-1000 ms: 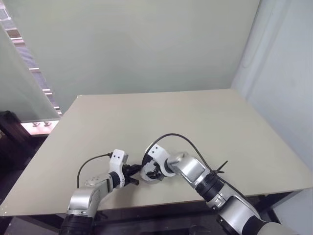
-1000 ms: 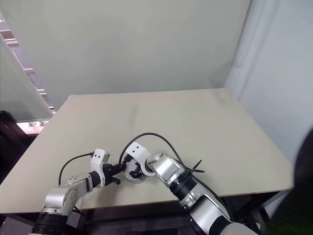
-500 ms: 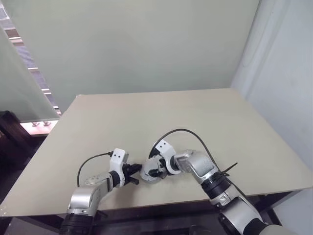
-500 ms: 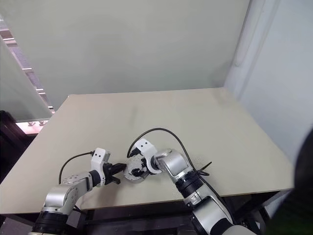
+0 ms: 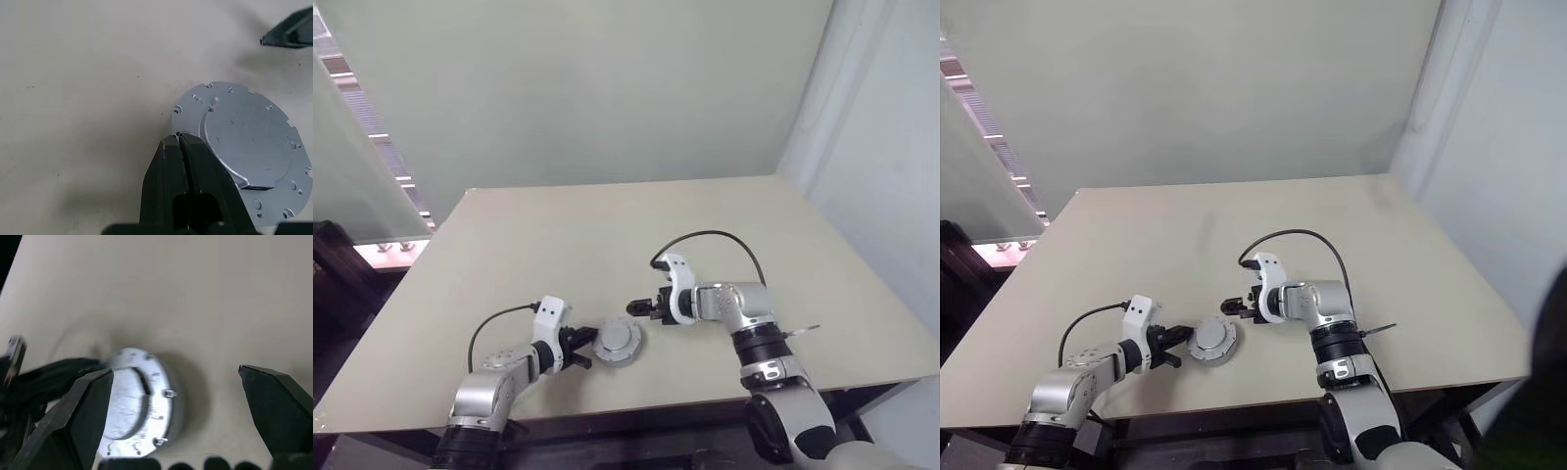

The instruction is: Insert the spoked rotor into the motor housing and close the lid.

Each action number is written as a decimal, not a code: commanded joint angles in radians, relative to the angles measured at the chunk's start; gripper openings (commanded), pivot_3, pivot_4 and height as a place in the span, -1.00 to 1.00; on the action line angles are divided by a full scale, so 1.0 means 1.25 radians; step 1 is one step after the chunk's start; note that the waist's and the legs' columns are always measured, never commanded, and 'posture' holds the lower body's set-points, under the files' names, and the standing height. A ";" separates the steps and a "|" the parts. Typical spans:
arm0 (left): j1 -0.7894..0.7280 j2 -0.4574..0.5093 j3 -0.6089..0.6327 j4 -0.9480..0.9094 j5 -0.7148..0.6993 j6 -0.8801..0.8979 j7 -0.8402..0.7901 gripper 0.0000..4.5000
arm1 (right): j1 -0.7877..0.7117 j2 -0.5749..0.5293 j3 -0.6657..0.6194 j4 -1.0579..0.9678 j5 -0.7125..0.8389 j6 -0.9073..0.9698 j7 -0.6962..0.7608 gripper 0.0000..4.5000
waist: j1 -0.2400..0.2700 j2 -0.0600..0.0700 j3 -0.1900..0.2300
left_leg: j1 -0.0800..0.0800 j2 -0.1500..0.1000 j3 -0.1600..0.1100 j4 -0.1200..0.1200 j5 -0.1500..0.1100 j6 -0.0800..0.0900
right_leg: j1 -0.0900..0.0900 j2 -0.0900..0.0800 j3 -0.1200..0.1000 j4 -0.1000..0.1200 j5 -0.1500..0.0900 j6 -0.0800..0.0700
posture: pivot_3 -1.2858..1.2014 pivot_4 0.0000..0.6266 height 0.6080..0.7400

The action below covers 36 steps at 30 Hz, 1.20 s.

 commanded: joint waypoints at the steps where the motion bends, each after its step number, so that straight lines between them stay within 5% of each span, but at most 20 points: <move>1: 0.004 -0.002 -0.027 -0.002 0.012 0.019 -0.006 -1.00 | -0.036 -0.009 -0.070 0.067 0.045 0.043 -0.021 0.99 | 0.000 0.000 0.000 | 0.000 0.000 0.000 0.000 0.000 0.000 | 0.000 0.000 0.000 0.000 0.000 0.000 | 0.03 -1.00 1.00; 14: 0.012 -0.003 -0.024 -0.021 0.010 0.031 -0.003 -1.00 | -0.031 0.014 -0.197 0.236 0.128 0.112 -0.045 0.99 | -0.009 0.000 0.000 | 0.001 0.000 0.001 0.000 0.000 0.000 | 0.001 0.000 0.000 0.000 0.000 0.000 | 0.03 -1.00 1.00; 36: 0.020 -0.013 -0.019 -0.033 0.012 0.039 0.007 -1.00 | 0.023 0.112 -0.203 0.149 0.205 0.159 -0.072 0.99 | -0.020 0.001 0.000 | 0.000 0.001 0.001 0.000 0.000 0.000 | 0.001 0.001 0.001 0.000 0.000 0.000 | 0.03 -1.00 1.00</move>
